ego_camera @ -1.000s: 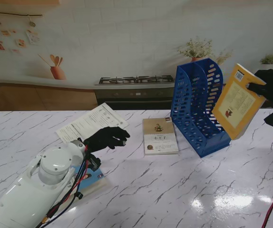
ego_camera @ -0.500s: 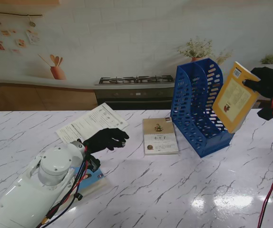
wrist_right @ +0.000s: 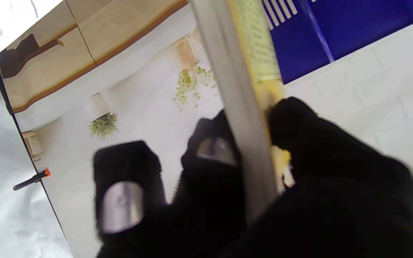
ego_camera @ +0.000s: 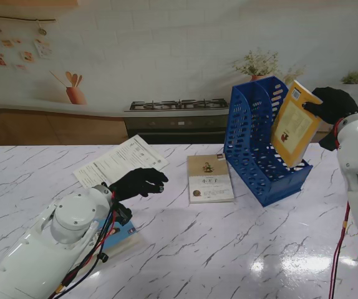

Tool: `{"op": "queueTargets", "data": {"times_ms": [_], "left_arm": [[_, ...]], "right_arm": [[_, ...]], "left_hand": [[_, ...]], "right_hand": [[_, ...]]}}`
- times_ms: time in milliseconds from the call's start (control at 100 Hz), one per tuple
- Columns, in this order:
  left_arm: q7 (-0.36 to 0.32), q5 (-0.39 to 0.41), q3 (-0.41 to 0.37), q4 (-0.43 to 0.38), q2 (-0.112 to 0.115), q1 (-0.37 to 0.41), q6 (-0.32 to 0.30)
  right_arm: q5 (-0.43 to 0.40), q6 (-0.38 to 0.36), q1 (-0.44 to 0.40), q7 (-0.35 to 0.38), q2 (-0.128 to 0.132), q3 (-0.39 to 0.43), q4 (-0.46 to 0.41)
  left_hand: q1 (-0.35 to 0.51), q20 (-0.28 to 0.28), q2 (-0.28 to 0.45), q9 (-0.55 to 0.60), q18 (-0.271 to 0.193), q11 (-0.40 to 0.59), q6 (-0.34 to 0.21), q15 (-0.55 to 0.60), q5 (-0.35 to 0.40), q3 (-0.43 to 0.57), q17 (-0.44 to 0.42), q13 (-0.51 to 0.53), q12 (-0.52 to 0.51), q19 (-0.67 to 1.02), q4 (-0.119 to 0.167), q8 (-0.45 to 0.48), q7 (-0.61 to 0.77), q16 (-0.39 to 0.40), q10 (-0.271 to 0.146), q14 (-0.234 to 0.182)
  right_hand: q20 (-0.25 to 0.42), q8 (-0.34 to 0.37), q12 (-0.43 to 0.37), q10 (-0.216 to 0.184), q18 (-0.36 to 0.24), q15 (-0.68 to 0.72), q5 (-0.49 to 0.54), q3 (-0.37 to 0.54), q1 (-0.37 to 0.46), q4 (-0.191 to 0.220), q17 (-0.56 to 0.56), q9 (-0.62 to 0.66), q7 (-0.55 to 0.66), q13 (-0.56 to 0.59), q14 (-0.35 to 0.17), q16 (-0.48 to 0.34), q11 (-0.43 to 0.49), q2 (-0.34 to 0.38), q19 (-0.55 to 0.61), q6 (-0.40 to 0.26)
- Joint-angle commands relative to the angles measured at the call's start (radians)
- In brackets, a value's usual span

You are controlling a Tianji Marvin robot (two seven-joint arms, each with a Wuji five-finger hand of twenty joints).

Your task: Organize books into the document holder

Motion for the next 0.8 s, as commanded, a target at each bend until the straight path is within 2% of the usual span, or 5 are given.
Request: {"op": "queueTargets", "data": {"times_ms": [0,370,640,790], "left_arm": [[-0.011,-0.007,0.002,0.006,-0.006,0.0,-0.014],[-0.016,-0.012,0.002,0.012,-0.006,-0.003,-0.002],[-0.02,-0.004,0.001,0.008,-0.004,-0.003,0.002],[-0.023,-0.001,0.002,0.007,-0.003,-0.002,0.001]], "right_arm": [[-0.002,-0.015,0.024,-0.02,-0.015,-0.024,0.024],[-0.001,-0.07,0.102,-0.095,-0.025,-0.086,0.19],[0.008,-0.089,0.107,-0.111,-0.027,-0.11,0.245],[0.007,-0.1,0.099,-0.112,-0.026,-0.117,0.263]], "left_hand": [[0.001,-0.009,0.025,-0.006,-0.01,-0.002,-0.018,-0.013,0.001,-0.019,-0.01,-0.01,-0.01,-0.028,0.023,0.016,0.012,0.001,-0.027,-0.018],[0.002,-0.011,0.026,-0.006,-0.011,-0.002,-0.018,-0.014,0.002,-0.019,-0.012,-0.01,-0.009,-0.031,0.023,0.017,0.013,0.001,-0.029,-0.017],[0.004,-0.011,0.028,-0.007,-0.01,-0.001,-0.018,-0.014,0.003,-0.021,-0.012,-0.011,-0.009,-0.031,0.023,0.017,0.016,0.001,-0.028,-0.017],[0.002,-0.011,0.03,-0.007,-0.011,-0.001,-0.02,-0.013,0.002,-0.023,-0.012,-0.011,-0.009,-0.031,0.023,0.017,0.016,0.001,-0.029,-0.017]], "right_hand": [[-0.001,0.091,0.016,-0.071,-0.331,0.001,0.049,0.151,0.215,0.052,0.042,-0.025,0.401,0.055,-0.117,-0.008,0.017,0.188,0.144,-0.363],[0.0,0.083,0.008,-0.075,-0.325,-0.008,0.05,0.147,0.216,0.05,0.04,-0.024,0.408,0.056,-0.11,-0.012,0.017,0.189,0.134,-0.373],[0.0,0.076,0.004,-0.075,-0.318,-0.015,0.048,0.147,0.215,0.05,0.038,-0.025,0.405,0.055,-0.104,-0.016,0.015,0.188,0.127,-0.377],[-0.001,0.072,-0.001,-0.087,-0.312,-0.021,0.047,0.147,0.213,0.051,0.037,-0.023,0.404,0.055,-0.099,-0.019,0.008,0.188,0.121,-0.378]]}}
